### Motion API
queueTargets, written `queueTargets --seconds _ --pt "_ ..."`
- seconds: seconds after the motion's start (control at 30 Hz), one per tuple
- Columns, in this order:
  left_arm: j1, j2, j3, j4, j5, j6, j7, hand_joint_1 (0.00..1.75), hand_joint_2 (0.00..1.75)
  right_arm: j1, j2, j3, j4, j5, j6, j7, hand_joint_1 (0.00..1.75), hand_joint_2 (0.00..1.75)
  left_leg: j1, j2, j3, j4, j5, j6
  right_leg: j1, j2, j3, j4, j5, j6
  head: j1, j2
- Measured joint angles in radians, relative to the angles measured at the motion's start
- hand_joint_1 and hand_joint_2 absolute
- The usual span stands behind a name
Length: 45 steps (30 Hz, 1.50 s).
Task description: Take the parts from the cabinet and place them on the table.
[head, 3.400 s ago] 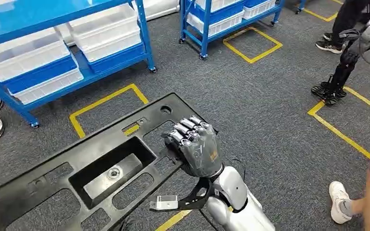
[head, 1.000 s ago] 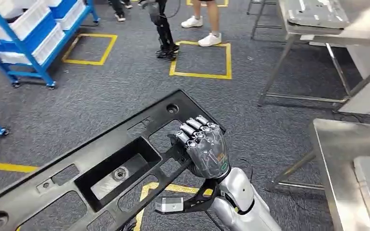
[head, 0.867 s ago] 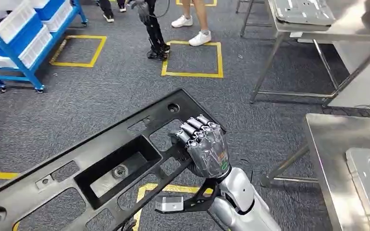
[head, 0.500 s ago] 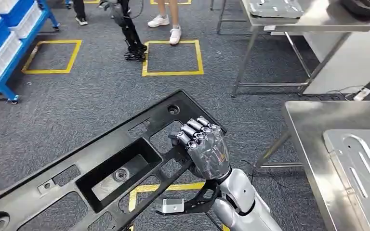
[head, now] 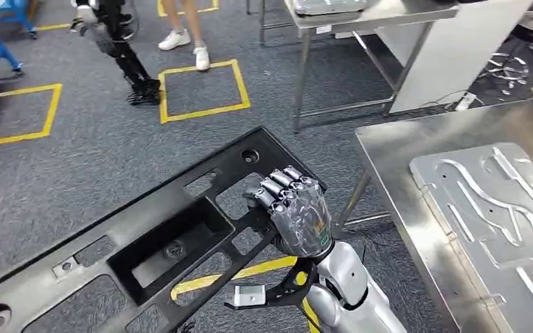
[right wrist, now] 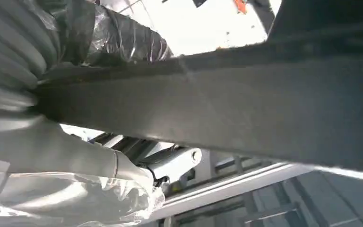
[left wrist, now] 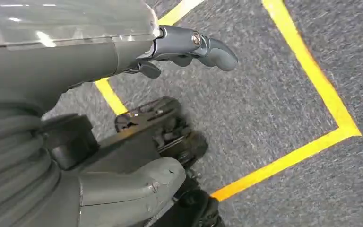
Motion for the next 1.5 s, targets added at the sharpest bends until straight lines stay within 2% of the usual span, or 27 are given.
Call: queueTargets --seconds 0.03,0.07,0.2,0.23,0.27,0.3,0.37,0.4,0.43,0.5,0.53,0.57,0.6,0.7,0.73,0.77,0.8,0.9,0.97,1.03,1.1,1.23,1.3,1.33,1.4,1.43,1.5 --pt "-0.001 0.0 0.0 0.0 0.0 0.0 0.0 0.0 1.75 0.0 0.0 0.0 0.0 0.0 0.0 0.0 1.75 1.75 0.003 -0.028 0.04 -0.09 0.04 0.002 -0.001 0.012 -0.001 0.004 -0.002 0.004 0.0 0.0" --pt "-0.001 0.001 0.0 0.0 0.0 -0.001 0.0 0.0 1.75 -0.001 0.0 0.0 0.0 0.0 0.0 0.001 1.75 1.75 0.004 -0.062 0.051 -0.12 0.022 0.002 0.005 0.022 -0.008 0.012 -0.004 0.011 0.0 0.0" --pt "-0.003 0.0 0.0 0.0 0.0 -0.003 0.0 0.0 1.75 0.0 0.0 0.0 0.0 -0.001 0.0 0.001 1.75 1.75 0.002 -0.034 0.053 -0.128 0.035 0.02 -0.002 0.055 -0.018 0.003 0.009 0.037 0.0 0.0" --pt "-0.005 -0.003 0.0 0.0 0.0 -0.003 0.0 0.0 1.75 0.002 -0.001 0.0 -0.001 -0.001 0.0 0.001 1.75 1.75 0.007 -0.018 0.055 -0.135 0.041 0.029 -0.002 0.029 -0.021 0.017 -0.002 0.038 0.0 0.0" --pt "-0.005 -0.003 0.0 0.0 0.0 -0.003 -0.001 0.0 1.75 -0.001 -0.002 0.0 -0.002 -0.001 0.0 0.001 1.75 1.75 0.006 -0.012 0.055 -0.14 0.043 0.038 0.004 -0.021 -0.036 0.05 -0.03 0.041 0.005 0.0" --pt "-0.005 -0.003 0.0 0.0 0.0 -0.003 -0.001 0.0 1.75 -0.002 -0.002 0.0 -0.002 -0.002 0.0 0.001 1.75 1.75 0.004 0.0 0.054 -0.14 0.044 0.04 0.003 -0.05 -0.067 0.118 -0.071 0.046 0.005 0.0" --pt "0.002 -0.002 0.0 0.0 0.0 -0.003 -0.001 0.0 1.75 0.0 -0.002 0.0 -0.002 -0.002 0.0 0.001 1.75 1.75 0.0 0.025 0.052 -0.139 0.042 0.042 -0.001 -0.069 -0.136 0.266 -0.138 0.051 0.005 0.0" --pt "0.003 0.0 0.001 0.0 0.0 -0.003 0.0 0.0 1.75 0.001 -0.003 0.0 -0.002 -0.002 0.0 0.002 1.75 1.75 0.0 0.038 0.051 -0.139 0.042 0.042 -0.002 -0.072 -0.153 0.304 -0.145 0.052 0.005 0.0" --pt "0.004 0.0 0.001 0.0 0.0 -0.003 0.0 0.0 1.75 0.002 -0.004 0.0 -0.001 -0.002 0.0 0.002 1.75 1.75 -0.001 0.05 0.051 -0.139 0.042 0.042 -0.003 -0.073 -0.147 0.294 -0.127 0.052 0.005 0.0" --pt "0.002 0.0 0.001 0.0 -0.001 -0.003 0.0 0.0 1.75 0.001 -0.005 0.0 -0.002 -0.002 0.0 0.002 1.75 1.75 -0.004 0.072 0.055 -0.139 0.039 0.041 -0.002 -0.086 -0.069 0.154 -0.046 0.044 0.005 0.0" --pt "0.001 -0.001 0.001 0.0 -0.002 -0.003 0.0 0.0 1.75 0.001 -0.005 0.0 -0.002 -0.002 0.0 0.002 1.75 1.75 -0.005 0.082 0.06 -0.139 0.037 0.04 0.005 -0.119 -0.016 0.058 -0.006 0.033 0.005 0.0" --pt "0.001 -0.001 0.001 0.0 -0.004 -0.003 0.0 0.0 1.75 -0.003 -0.005 0.0 -0.002 -0.002 0.0 0.002 1.75 1.75 -0.006 0.09 0.062 -0.14 0.035 0.037 0.019 -0.18 0.011 0.001 -0.013 0.023 0.005 0.0" --pt "0.001 -0.001 0.001 0.0 -0.004 -0.003 0.0 0.0 1.75 -0.006 -0.004 0.0 -0.004 -0.002 0.0 0.001 1.75 1.75 -0.013 0.099 0.06 -0.137 0.032 0.032 0.027 -0.181 0.013 -0.011 -0.012 0.02 0.005 0.0" --pt "-0.001 -0.002 0.001 0.0 -0.005 -0.003 0.001 0.0 1.75 -0.006 -0.005 0.0 -0.006 -0.002 0.0 0.002 1.75 1.75 -0.014 0.14 0.07 -0.141 0.029 0.019 0.027 -0.138 0.007 -0.014 -0.007 0.01 0.005 0.0" --pt "-0.003 -0.001 0.001 0.0 -0.006 -0.004 0.002 0.0 1.75 -0.004 -0.005 0.0 -0.007 -0.002 0.0 0.002 1.75 1.75 -0.01 0.115 0.066 -0.133 0.017 0.01 0.01 -0.128 0.015 -0.025 0.002 0.003 0.005 0.0" --pt "-0.004 -0.001 0.001 0.0 -0.006 -0.004 0.001 0.0 1.75 -0.009 -0.005 0.0 -0.007 -0.002 0.0 0.001 1.75 1.75 -0.008 0.056 0.06 -0.11 0.001 0.004 0.009 -0.115 0.016 -0.03 0.005 0.001 0.005 0.0" --pt "-0.006 -0.001 0.001 0.0 -0.007 -0.004 0.001 0.0 1.75 -0.014 -0.004 0.0 -0.007 -0.002 0.0 0.001 1.75 1.75 -0.005 0.021 0.035 -0.052 -0.035 0.004 0.007 -0.106 0.013 -0.029 0.007 -0.008 0.005 0.0" --pt "0.0 0.001 0.001 0.0 -0.008 -0.005 0.003 0.0 1.75 -0.013 -0.003 0.0 -0.006 -0.003 0.001 0.001 1.75 1.75 0.0 0.008 -0.05 0.132 -0.109 -0.006 0.006 -0.064 0.011 -0.027 0.008 -0.009 0.004 0.0" --pt "0.001 0.003 0.001 0.0 -0.008 -0.005 0.004 0.0 1.75 -0.013 -0.003 0.0 -0.004 -0.003 0.002 0.002 1.75 1.75 0.004 0.007 -0.041 0.102 -0.061 -0.011 0.002 -0.032 0.01 -0.018 0.006 -0.007 0.004 0.0" --pt "-0.003 0.003 0.001 0.0 -0.008 -0.005 0.004 0.0 1.75 -0.014 -0.003 0.0 -0.004 -0.003 0.002 0.002 1.75 1.75 0.013 -0.01 0.024 -0.044 0.029 -0.016 -0.003 -0.004 0.006 0.0 -0.002 0.004 0.004 0.0" --pt "-0.003 0.003 0.001 0.0 -0.011 -0.005 0.004 0.0 1.75 -0.017 -0.003 0.0 -0.004 -0.003 0.002 0.002 1.75 1.75 0.019 -0.092 0.044 -0.1 0.019 -0.018 -0.002 0.017 -0.013 0.023 -0.01 0.018 0.004 0.0" --pt "-0.003 0.001 0.0 0.0 -0.016 -0.005 0.005 0.0 1.75 -0.018 -0.005 0.0 -0.004 -0.001 0.005 0.004 1.75 1.75 0.019 -0.053 0.043 -0.109 0.022 0.01 -0.011 0.057 -0.036 0.022 0.003 0.045 0.005 0.0" --pt "-0.008 0.0 0.0 0.0 -0.016 -0.005 0.004 0.0 1.75 -0.02 -0.006 0.0 -0.004 0.001 0.007 0.006 1.75 1.75 0.017 -0.031 0.046 -0.117 0.028 0.025 -0.005 -0.039 -0.055 0.07 -0.033 0.053 0.008 0.0" --pt "-0.007 0.0 0.0 0.0 -0.016 -0.005 0.003 0.0 1.75 -0.021 -0.005 0.0 -0.004 0.001 0.009 0.01 1.75 1.75 0.014 -0.016 0.046 -0.118 0.028 0.028 -0.007 -0.059 -0.088 0.138 -0.071 0.057 0.007 0.0" --pt "-0.002 0.001 0.0 0.0 -0.016 -0.005 0.004 0.0 1.75 -0.017 -0.006 0.0 -0.004 0.001 0.01 0.012 1.75 1.75 0.01 0.012 0.046 -0.117 0.025 0.032 -0.009 -0.072 -0.156 0.276 -0.127 0.061 0.008 0.0" --pt "0.0 0.001 0.0 0.0 -0.016 -0.005 0.004 0.0 1.75 -0.014 -0.007 0.0 -0.003 0.001 0.01 0.012 1.75 1.75 0.01 0.025 0.046 -0.117 0.024 0.031 -0.009 -0.073 -0.172 0.304 -0.126 0.061 0.007 0.0" --pt "0.0 0.001 0.0 0.0 -0.016 -0.006 0.004 0.0 1.75 -0.011 -0.008 0.0 -0.001 0.001 0.01 0.012 1.75 1.75 0.009 0.049 0.051 -0.117 0.019 0.03 -0.008 -0.077 -0.133 0.225 -0.063 0.057 0.007 0.0"
